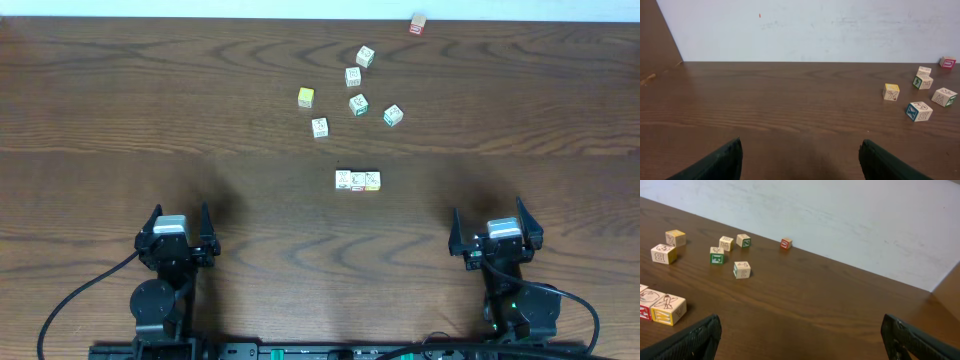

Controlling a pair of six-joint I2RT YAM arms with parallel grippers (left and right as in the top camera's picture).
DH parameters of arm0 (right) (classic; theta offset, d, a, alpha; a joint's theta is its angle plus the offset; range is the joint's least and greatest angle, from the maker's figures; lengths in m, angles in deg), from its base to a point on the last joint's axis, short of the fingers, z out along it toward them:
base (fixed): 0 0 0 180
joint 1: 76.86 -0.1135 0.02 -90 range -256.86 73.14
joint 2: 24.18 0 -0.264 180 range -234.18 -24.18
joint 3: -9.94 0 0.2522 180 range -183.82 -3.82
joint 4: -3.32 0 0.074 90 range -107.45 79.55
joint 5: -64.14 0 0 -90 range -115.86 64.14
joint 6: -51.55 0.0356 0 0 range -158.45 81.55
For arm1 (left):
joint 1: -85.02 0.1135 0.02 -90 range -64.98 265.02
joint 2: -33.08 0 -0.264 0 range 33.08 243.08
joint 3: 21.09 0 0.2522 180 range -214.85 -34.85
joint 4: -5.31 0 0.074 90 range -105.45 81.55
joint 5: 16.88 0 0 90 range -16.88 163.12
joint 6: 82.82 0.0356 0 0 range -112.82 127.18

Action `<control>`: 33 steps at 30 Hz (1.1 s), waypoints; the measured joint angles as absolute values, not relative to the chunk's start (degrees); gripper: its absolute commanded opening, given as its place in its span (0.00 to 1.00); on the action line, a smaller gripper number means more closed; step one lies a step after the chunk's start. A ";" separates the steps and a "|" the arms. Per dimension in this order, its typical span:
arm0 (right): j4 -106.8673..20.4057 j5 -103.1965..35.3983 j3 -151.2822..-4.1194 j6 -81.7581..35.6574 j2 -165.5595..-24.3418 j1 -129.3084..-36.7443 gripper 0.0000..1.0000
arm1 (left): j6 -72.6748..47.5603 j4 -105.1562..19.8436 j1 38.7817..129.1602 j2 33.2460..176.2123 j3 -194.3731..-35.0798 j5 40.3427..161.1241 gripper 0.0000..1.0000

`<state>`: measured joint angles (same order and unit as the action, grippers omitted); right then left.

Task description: Lift 3 blocks

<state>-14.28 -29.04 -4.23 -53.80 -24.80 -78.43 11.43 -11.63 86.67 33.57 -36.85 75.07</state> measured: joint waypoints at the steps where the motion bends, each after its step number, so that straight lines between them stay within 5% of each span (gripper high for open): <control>1: -14.28 -29.04 -4.23 -53.80 -24.80 -78.43 0.99 | 11.43 -11.63 86.67 33.55 -36.85 75.07 0.75; 33: -14.28 -29.04 -4.23 -53.80 -24.80 -78.43 0.99 | 10.14 -11.59 86.67 33.57 -36.85 75.07 0.75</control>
<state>-14.28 -29.04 -4.23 -53.80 -24.80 -78.43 10.14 -11.59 86.67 33.57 -36.85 75.07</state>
